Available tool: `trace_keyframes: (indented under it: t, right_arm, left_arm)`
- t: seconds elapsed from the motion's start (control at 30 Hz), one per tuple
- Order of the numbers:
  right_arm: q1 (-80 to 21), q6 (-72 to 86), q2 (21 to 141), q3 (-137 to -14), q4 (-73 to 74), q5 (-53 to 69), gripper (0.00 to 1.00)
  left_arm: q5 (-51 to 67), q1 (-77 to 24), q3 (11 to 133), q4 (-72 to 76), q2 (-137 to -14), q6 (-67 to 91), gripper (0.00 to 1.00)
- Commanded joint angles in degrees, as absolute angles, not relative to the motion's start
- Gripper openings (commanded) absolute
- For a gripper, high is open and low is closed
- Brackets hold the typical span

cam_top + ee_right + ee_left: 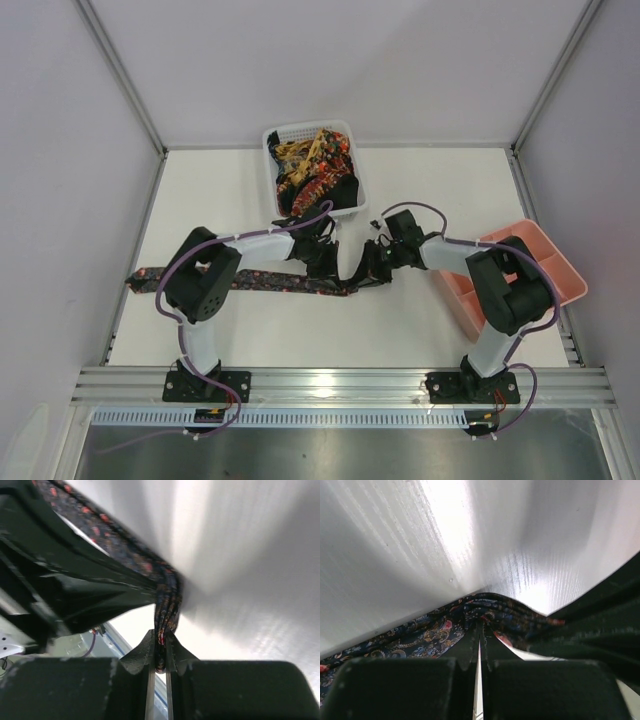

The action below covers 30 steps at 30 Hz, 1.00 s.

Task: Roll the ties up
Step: Roll the tie

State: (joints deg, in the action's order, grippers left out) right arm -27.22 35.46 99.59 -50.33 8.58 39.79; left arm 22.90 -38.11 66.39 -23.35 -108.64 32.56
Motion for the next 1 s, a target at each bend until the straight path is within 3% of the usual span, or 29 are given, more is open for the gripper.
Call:
trace_keyframes:
  t: [0.0,0.47,0.97]
  right_arm:
    - [-28.8,37.2,97.2,-54.2,10.3,41.5,0.00]
    - [-33.1,41.7,106.0,-60.3,9.2,38.0,0.00]
    - [-35.4,43.3,103.6,-63.5,14.1,36.0,0.00]
  left_arm:
    - [22.7,-38.8,66.0,-22.2,-109.7,32.7,0.01]
    - [18.3,-38.8,63.2,-24.2,-108.7,32.9,0.00]
    - [11.7,-37.8,64.2,-27.3,-106.1,28.7,0.00]
